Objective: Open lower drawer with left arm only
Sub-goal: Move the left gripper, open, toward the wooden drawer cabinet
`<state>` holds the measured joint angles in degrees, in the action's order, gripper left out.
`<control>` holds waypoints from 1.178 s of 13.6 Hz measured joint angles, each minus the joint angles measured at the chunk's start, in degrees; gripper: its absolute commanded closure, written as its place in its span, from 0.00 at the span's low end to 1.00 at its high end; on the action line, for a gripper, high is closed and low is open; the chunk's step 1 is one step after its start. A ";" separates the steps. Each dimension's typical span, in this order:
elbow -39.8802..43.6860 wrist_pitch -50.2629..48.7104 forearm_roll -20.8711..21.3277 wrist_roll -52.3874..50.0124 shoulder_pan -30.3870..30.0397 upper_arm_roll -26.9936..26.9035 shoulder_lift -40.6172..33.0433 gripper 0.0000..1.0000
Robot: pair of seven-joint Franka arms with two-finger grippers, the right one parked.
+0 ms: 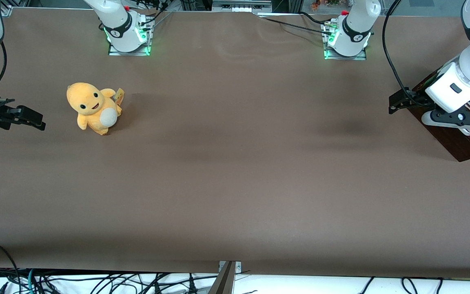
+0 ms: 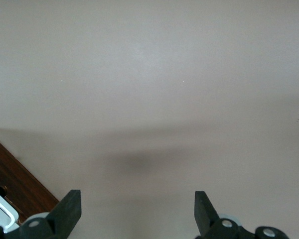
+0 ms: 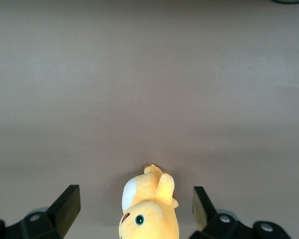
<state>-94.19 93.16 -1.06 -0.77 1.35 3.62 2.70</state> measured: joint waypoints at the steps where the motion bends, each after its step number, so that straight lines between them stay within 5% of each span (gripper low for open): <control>1: 0.00 0.00 0.00 0.00 0.00 0.00 0.00 0.00; 16: 0.01 -2.20 0.00 0.10 -2.36 -0.47 2.65 0.00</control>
<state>-94.18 90.96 -1.06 -0.68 -1.01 3.14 5.35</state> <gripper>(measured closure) 0.000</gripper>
